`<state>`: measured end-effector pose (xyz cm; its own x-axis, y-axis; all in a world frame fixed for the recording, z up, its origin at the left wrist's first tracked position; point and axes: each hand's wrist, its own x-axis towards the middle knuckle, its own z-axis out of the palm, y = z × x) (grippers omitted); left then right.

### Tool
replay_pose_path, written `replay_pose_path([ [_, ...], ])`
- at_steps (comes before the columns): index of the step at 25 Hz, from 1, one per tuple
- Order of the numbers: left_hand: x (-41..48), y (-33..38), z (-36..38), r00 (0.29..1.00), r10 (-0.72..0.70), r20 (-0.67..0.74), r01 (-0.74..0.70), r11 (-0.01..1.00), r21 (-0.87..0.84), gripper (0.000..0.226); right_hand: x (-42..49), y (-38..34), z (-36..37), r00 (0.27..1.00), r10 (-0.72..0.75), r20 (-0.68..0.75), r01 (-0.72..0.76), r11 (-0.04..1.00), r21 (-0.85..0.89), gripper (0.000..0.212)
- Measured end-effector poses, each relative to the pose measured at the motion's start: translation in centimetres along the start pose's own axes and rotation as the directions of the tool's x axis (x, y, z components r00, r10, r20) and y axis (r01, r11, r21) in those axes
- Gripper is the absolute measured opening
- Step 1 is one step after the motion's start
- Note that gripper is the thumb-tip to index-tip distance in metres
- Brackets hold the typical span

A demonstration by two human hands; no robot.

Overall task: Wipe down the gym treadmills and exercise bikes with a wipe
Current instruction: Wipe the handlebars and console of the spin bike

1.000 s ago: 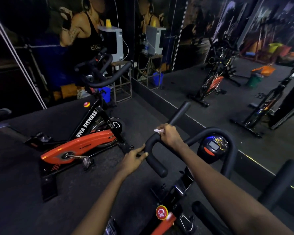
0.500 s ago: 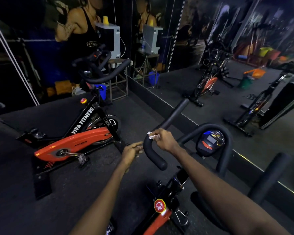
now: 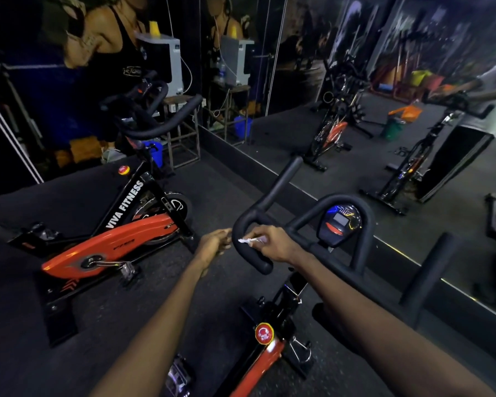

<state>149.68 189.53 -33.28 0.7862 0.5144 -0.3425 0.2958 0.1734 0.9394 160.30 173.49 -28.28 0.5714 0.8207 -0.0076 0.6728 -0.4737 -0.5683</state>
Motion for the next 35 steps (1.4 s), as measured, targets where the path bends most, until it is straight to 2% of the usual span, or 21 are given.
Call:
replay_pose_path([
  [3,0.0,0.3,0.6,0.996,0.093,0.004,-0.093,0.994,0.055,0.029,-0.6,-0.7,0.3,0.999,-0.032,-0.025,0.033,0.999,0.018,0.011],
  [7,0.8,-0.3,0.3,0.995,0.099,0.033,-0.102,0.987,0.126,0.037,-2.3,-0.6,0.0,0.998,-0.067,-0.016,0.065,0.994,-0.093,0.015],
  [11,1.1,-0.6,0.3,0.992,0.126,0.029,-0.128,0.984,0.122,0.041,-3.0,-1.9,0.3,0.996,-0.091,-0.006,0.088,0.980,-0.178,0.013],
  [14,1.8,-1.4,0.3,0.981,0.183,0.062,-0.189,0.974,0.127,0.049,-5.2,-1.0,0.9,0.988,-0.129,-0.085,0.113,0.978,-0.173,0.010],
  [17,2.2,-2.7,0.7,0.971,0.238,0.031,-0.239,0.952,0.192,0.049,-5.8,-1.2,1.2,0.987,-0.130,-0.099,0.107,0.971,-0.212,0.011],
  [19,1.7,-2.6,1.1,0.973,0.231,0.026,-0.230,0.944,0.238,0.062,-5.6,-1.9,1.6,0.987,-0.118,-0.106,0.091,0.969,-0.229,0.011],
  [21,1.2,-2.4,1.0,0.982,0.181,0.059,-0.190,0.941,0.279,0.088,-6.7,-1.7,1.9,0.981,-0.108,-0.159,0.074,0.976,-0.202,0.011],
  [23,0.6,-2.4,1.0,0.985,0.145,0.092,-0.168,0.919,0.357,0.096,-9.1,-0.6,1.4,0.976,-0.084,-0.199,0.055,0.988,-0.145,0.013],
  [26,-1.0,-2.0,1.9,0.972,0.215,0.096,-0.235,0.853,0.465,0.074,-11.5,2.5,-0.5,0.975,0.052,-0.217,-0.080,0.989,-0.124,0.017],
  [29,-2.6,-2.2,3.7,0.921,0.382,0.076,-0.341,0.698,0.629,0.043,-12.4,4.1,-0.3,0.965,0.123,-0.232,-0.176,0.959,-0.222,0.022],
  [31,-3.9,-2.8,5.0,0.897,0.427,0.111,-0.376,0.608,0.699,0.038,-13.3,3.6,1.0,0.968,0.132,-0.214,-0.188,0.947,-0.262,0.022],
  [33,-4.9,-3.3,5.6,0.882,0.455,0.122,-0.398,0.582,0.709,0.040,-14.0,3.0,1.1,0.980,0.096,-0.177,-0.140,0.957,-0.253,0.017],
  [35,-6.1,-3.3,5.9,0.880,0.457,0.131,-0.399,0.563,0.724,0.045,-14.1,3.3,0.5,0.983,0.071,-0.168,-0.111,0.964,-0.242,0.023],
])
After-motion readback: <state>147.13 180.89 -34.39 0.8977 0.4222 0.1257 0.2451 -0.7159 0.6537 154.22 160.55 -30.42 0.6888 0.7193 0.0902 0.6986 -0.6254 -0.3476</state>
